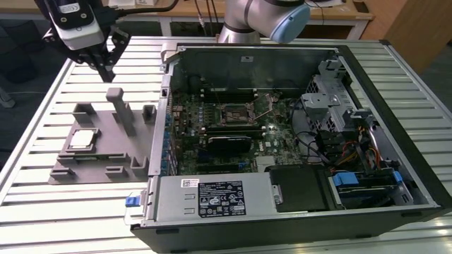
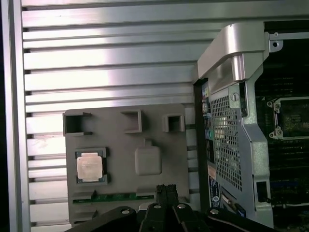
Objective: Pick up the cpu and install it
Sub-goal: 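Reach for the cpu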
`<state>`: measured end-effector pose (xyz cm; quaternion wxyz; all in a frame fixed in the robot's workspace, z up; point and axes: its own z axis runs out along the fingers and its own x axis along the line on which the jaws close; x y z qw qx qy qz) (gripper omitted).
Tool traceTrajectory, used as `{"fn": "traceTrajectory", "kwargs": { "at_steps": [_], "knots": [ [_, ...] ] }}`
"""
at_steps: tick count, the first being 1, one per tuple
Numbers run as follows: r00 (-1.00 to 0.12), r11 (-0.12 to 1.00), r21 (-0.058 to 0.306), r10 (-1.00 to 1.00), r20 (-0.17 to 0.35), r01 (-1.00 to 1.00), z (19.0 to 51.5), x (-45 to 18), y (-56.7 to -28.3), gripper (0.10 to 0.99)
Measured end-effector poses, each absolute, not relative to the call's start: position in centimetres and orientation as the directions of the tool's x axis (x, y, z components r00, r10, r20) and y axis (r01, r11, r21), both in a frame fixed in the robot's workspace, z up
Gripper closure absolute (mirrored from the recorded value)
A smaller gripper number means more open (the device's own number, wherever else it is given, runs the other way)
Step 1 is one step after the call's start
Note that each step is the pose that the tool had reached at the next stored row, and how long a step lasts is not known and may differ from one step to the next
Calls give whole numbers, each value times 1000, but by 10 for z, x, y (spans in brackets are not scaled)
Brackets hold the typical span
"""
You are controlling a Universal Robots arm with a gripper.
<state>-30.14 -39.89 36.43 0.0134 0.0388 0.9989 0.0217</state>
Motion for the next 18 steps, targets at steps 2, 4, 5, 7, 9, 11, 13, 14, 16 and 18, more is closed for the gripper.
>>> {"fn": "traceTrajectory", "kwargs": {
  "at_steps": [2,4,5,7,9,11,13,14,16,18],
  "knots": [
    [-997,996,44,78,-25,77,362,-303,-399,980],
    [-997,996,44,78,-25,77,360,-305,-399,980],
    [-997,996,44,78,-25,77,359,-306,-399,980],
    [-997,996,44,78,-25,77,357,-308,-399,980],
    [-997,996,44,78,-25,77,355,-311,-399,980],
    [-997,996,45,78,-25,77,353,-313,-399,980],
    [-997,996,44,78,-25,77,350,-315,-399,980],
    [-997,996,44,78,-25,77,348,-316,-399,980],
    [-997,996,44,78,-25,77,345,-318,-399,980],
    [-997,996,44,78,-25,77,342,-321,-399,980]
  ]
}}
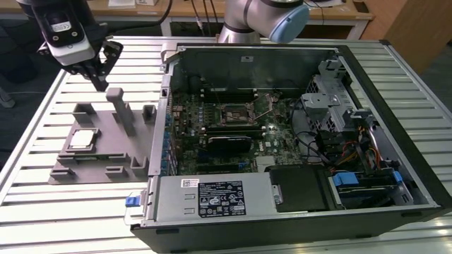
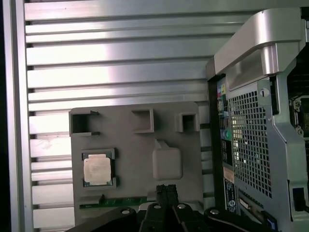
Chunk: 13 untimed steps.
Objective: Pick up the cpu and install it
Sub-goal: 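Reach for the cpu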
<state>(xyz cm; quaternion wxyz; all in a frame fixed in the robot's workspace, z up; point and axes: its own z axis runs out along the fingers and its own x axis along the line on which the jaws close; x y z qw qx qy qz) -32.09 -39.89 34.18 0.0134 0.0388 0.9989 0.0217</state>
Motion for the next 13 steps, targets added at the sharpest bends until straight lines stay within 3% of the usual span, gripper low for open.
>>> {"fn": "traceTrajectory", "kwargs": {
  "at_steps": [13],
  "knots": [
    [-997,996,44,78,-25,77,329,-344,-399,980]
  ]
}}
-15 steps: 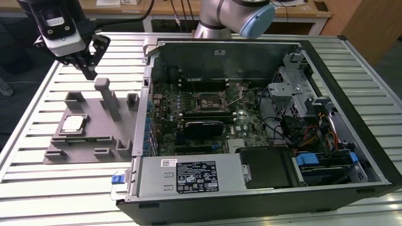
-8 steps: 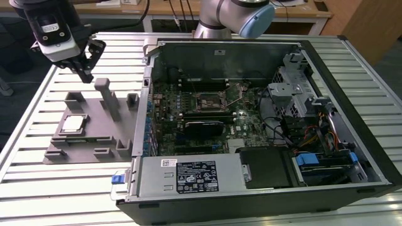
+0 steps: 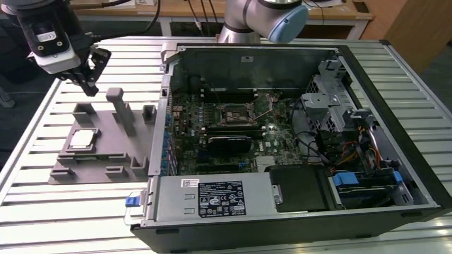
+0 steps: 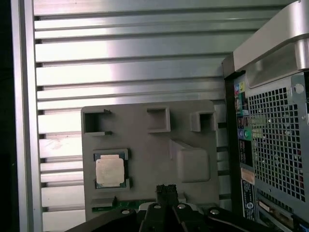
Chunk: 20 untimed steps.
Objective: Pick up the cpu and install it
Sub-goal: 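Reach for the cpu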
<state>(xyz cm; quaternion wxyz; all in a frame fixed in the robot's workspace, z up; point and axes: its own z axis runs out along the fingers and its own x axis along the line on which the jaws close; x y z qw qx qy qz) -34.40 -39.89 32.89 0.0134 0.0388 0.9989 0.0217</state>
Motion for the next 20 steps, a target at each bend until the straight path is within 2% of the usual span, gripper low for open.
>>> {"fn": "traceTrajectory", "kwargs": {
  "at_steps": [20],
  "knots": [
    [-997,996,44,78,-25,77,306,-374,-398,980]
  ]
}}
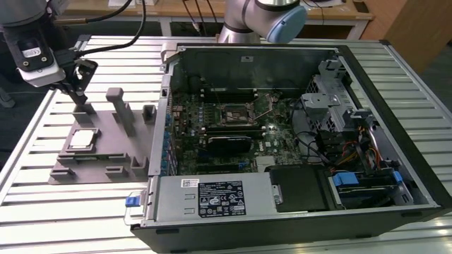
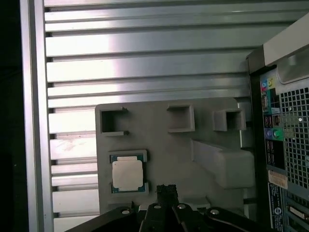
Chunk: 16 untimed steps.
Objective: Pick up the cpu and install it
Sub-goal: 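Reach for the cpu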
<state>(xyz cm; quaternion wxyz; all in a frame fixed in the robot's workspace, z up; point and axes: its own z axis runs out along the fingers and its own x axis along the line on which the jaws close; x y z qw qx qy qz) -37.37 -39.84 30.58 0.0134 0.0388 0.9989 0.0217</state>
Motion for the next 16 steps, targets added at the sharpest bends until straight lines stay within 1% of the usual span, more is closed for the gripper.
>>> {"fn": "traceTrajectory", "kwargs": {
  "at_steps": [16],
  "knots": [
    [-997,996,44,78,-25,77,286,-393,-398,980]
  ]
}}
